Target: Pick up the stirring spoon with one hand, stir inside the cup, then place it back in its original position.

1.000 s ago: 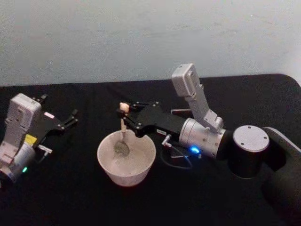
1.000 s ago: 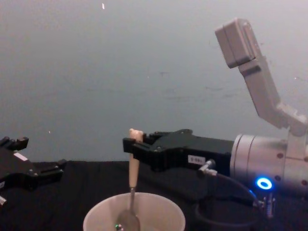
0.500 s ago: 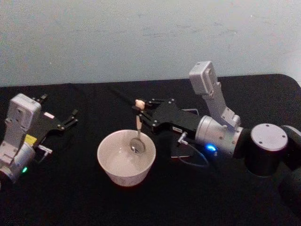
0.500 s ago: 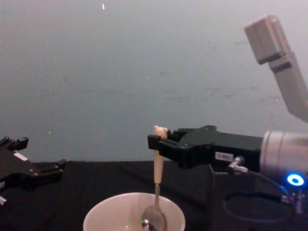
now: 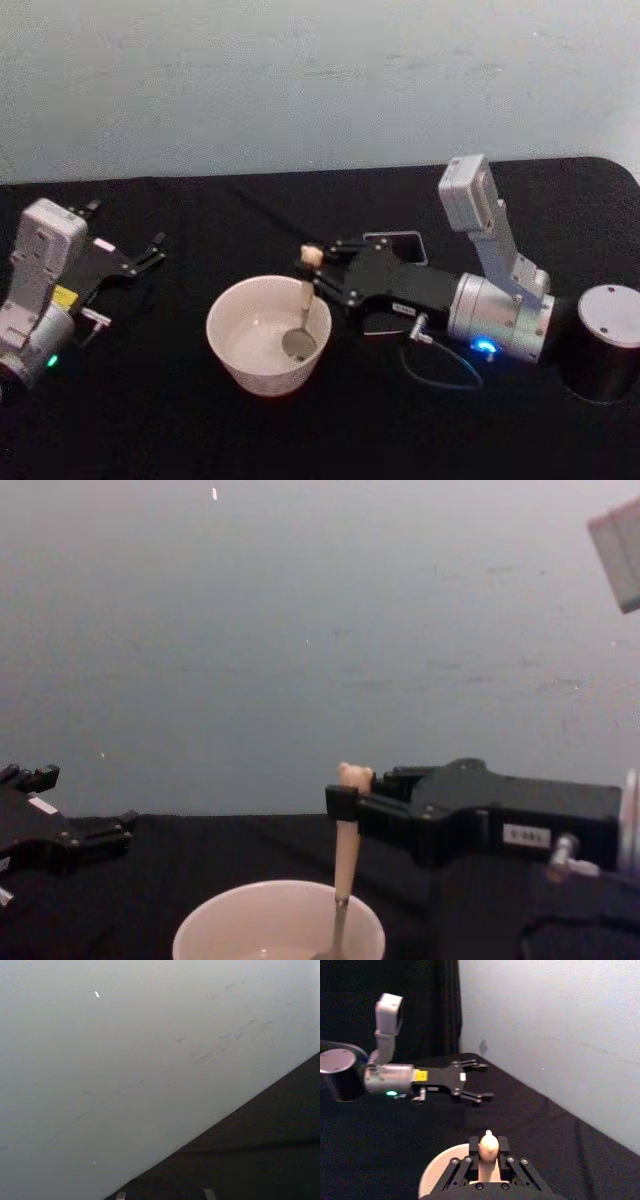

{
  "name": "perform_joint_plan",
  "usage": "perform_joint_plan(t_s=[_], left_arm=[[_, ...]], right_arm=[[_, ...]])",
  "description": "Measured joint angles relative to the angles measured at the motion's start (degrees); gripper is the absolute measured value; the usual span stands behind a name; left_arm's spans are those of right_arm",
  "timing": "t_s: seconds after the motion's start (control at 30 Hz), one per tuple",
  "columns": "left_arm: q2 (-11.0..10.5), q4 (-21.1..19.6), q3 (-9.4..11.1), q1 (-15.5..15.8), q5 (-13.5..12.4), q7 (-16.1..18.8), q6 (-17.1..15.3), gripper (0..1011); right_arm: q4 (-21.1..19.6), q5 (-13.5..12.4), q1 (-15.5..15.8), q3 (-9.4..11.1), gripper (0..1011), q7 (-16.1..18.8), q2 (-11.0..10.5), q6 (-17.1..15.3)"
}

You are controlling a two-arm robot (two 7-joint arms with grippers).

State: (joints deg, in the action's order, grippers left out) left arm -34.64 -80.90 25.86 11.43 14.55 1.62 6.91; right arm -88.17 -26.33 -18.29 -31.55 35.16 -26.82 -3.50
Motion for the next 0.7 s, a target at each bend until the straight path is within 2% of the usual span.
perform_joint_plan(t_s=[0.17,0.33,0.7], left_arm=[[0.0,0.0,0.0,0.0,0.0,0.0,0.0,1001],[0.0,0.0,0.0,0.0,0.0,0.0,0.0,1001],[0.0,0.0,0.0,0.0,0.0,0.0,0.0,1001]], right_arm=[[-1.47,-0.86,0.82,-0.64,214,0.89,-1.11,-0.05],[-2.12,-1.36,0.83,-1.66,214,1.5,-1.25,0.0],[0.37,-1.19,-1.77,-4.96,214,1.52,1.64,-0.36]])
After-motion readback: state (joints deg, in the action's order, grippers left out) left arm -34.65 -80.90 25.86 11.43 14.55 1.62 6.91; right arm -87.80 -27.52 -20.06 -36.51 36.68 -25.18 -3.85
